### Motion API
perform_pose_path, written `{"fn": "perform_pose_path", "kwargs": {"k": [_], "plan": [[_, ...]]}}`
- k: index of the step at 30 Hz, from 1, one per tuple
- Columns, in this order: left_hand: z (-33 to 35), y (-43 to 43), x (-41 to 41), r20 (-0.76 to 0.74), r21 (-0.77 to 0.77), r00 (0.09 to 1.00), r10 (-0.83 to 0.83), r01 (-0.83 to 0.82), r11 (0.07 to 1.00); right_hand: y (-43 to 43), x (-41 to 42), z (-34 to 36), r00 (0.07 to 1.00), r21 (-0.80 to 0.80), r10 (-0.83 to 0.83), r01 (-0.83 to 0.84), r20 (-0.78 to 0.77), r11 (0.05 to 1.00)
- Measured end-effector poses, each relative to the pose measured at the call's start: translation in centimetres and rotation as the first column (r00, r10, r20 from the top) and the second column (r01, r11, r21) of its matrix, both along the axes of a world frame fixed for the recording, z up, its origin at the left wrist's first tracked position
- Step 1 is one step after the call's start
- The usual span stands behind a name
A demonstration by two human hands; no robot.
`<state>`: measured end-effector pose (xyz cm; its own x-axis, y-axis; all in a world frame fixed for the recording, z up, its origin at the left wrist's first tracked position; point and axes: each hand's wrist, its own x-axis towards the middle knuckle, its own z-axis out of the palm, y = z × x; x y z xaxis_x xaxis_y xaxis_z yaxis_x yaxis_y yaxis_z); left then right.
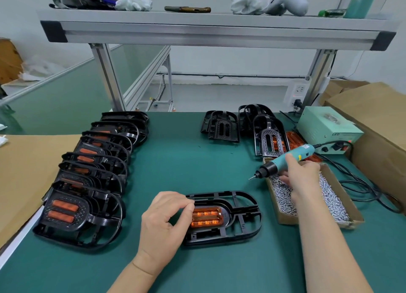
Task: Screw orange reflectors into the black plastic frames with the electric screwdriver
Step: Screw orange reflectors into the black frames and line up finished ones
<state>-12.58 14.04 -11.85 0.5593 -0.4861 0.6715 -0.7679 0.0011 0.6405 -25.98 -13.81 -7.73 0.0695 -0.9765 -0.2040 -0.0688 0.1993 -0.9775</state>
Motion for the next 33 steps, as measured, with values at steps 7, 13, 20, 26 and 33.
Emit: {"fn": "perform_pose_path", "kwargs": {"k": [7,13,20,26,33], "plan": [[-0.1,0.0,0.2,-0.034,0.031,0.999,0.018,-0.017,0.999,-0.7,0.8,0.2,0.985,0.168,-0.05,0.022,0.164,0.986],[-0.1,0.0,0.3,-0.12,0.11,0.989,0.083,-0.069,0.991,1.3,1.1,0.8,0.878,0.116,-0.029,-0.03,0.478,0.993],[-0.2,-0.1,0.3,-0.229,0.128,0.967,0.112,-0.085,0.988,5.5,2.8,4.1,0.617,0.141,-0.025,-0.139,0.786,0.98],[0.0,-0.1,0.3,-0.274,0.13,0.957,0.095,-0.061,0.99,9.8,5.0,5.1,0.601,0.089,0.124,-0.313,0.79,0.946],[0.0,-0.1,0.4,-0.307,0.11,0.95,0.053,-0.02,0.994,12.0,7.7,5.1,0.63,0.076,0.138,-0.301,0.764,0.951]]}}
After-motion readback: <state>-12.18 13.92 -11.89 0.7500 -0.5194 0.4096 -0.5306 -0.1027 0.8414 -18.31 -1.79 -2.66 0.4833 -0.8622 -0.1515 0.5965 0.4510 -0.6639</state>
